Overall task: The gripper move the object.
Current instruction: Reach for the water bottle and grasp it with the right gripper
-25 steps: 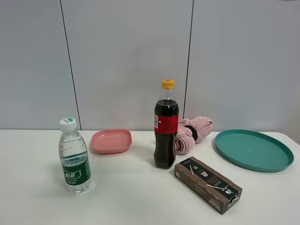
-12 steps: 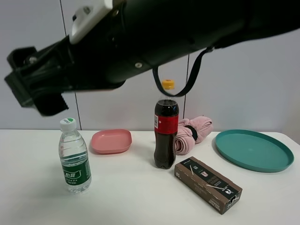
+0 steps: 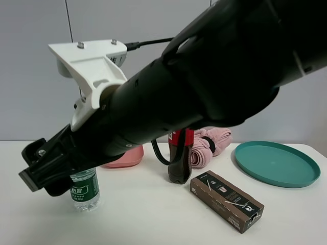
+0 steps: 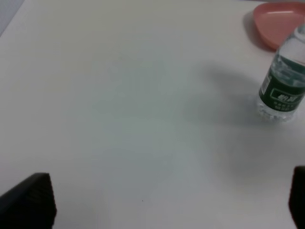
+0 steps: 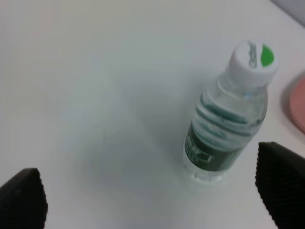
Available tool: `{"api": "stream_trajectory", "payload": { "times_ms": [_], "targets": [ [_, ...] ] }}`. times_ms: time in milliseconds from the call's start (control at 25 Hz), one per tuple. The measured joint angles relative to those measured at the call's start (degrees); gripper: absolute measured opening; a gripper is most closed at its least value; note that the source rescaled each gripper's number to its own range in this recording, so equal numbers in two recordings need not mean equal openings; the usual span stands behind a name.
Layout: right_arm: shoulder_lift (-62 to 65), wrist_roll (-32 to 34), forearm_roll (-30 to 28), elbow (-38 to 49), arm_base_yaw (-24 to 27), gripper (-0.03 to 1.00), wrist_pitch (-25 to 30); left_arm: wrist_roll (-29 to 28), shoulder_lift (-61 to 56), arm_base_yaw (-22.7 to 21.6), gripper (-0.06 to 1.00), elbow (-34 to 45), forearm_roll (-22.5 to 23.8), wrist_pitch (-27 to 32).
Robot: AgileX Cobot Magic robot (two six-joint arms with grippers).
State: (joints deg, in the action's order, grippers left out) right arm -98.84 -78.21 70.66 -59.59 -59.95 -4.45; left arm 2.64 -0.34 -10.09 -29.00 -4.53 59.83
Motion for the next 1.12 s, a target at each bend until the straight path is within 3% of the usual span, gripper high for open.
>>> {"api": "stream_trajectory", "payload": {
  "times_ms": [200, 600, 840, 1120],
  "targets": [
    [-1.81, 5.77, -3.46, 0.0, 0.0, 0.71, -2.55, 0.0, 0.0, 0.0, 1.0, 0.0, 0.0, 0.0],
    [-2.31, 33.42, -27.29, 0.0, 0.0, 0.71, -7.4, 0.0, 0.0, 0.0, 1.0, 0.0, 0.0, 0.0],
    [-8.0, 41.93, -36.48, 0.0, 0.0, 0.71, -8.52, 0.0, 0.0, 0.0, 1.0, 0.0, 0.0, 0.0],
    [-10.82, 47.54, -42.66, 0.0, 0.0, 0.71, -10.59, 0.0, 0.0, 0.0, 1.0, 0.0, 0.0, 0.0]
  ]
}}
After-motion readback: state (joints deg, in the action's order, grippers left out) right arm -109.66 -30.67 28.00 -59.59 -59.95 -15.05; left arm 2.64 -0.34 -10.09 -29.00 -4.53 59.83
